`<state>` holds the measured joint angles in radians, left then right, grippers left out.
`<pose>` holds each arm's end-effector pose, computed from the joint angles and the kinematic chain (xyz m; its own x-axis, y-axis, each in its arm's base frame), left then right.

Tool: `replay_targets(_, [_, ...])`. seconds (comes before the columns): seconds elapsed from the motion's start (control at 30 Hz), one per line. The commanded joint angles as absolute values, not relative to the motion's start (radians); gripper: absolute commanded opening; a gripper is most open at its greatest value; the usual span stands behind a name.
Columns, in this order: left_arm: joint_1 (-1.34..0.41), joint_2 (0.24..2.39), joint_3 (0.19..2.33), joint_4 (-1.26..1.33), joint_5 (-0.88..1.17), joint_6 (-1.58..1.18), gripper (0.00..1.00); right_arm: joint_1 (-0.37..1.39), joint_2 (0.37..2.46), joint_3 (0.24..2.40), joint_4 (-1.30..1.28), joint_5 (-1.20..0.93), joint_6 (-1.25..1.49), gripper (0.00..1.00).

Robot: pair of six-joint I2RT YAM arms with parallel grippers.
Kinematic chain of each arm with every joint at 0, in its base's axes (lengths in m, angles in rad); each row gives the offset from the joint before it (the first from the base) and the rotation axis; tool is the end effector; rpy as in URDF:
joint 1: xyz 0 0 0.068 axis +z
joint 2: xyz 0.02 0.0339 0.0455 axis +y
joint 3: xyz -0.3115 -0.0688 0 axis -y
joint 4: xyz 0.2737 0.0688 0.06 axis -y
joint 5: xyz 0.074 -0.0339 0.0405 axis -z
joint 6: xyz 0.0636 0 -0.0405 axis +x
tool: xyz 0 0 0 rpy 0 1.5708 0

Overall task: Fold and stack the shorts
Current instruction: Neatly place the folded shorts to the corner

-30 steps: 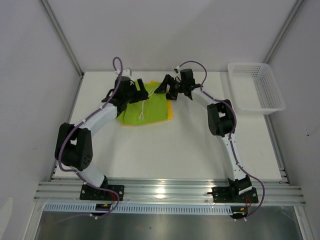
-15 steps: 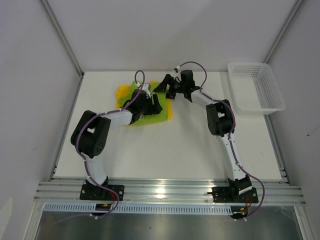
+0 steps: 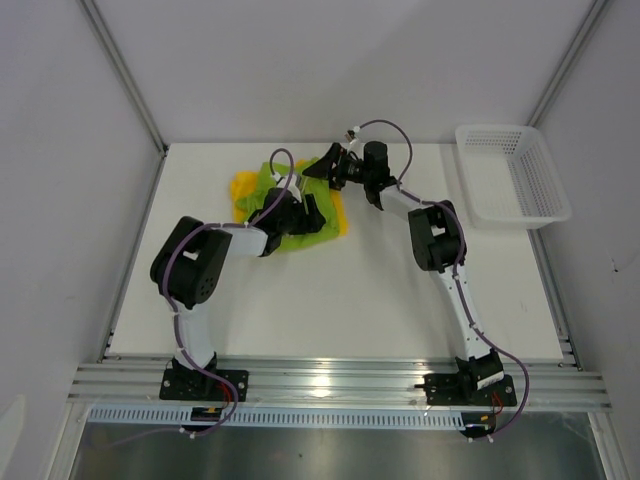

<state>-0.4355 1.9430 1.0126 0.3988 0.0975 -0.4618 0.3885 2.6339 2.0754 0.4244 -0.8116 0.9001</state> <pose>0.4174 -0.2011 0.1505 -0.6324 -0.1948 -0.7497 0.2392 0.8714 -0.4282 0.6052 0.2976 0.1550 -0.8024 0.2542 -0.5400 -0.4786 0.2664 0.8366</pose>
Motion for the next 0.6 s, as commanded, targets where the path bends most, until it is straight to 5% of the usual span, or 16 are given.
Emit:
replay_targets(0.0, [-0.436,1.948,0.974,0.385,0.129,-0.459,0.71,0.393,2.684,2.108,0.693,-0.858,1.001,0.93])
replay_targets(0.17, [-0.436,1.962,0.976,0.380,0.133,-0.456,0.71,0.393,2.712,2.163,0.765,-0.864,1.025,0.98])
replay_targets(0.57, [-0.436,1.985,0.997,0.345,0.140,-0.443,0.71,0.382,2.658,2.178,0.474,-0.701,0.762,1.00])
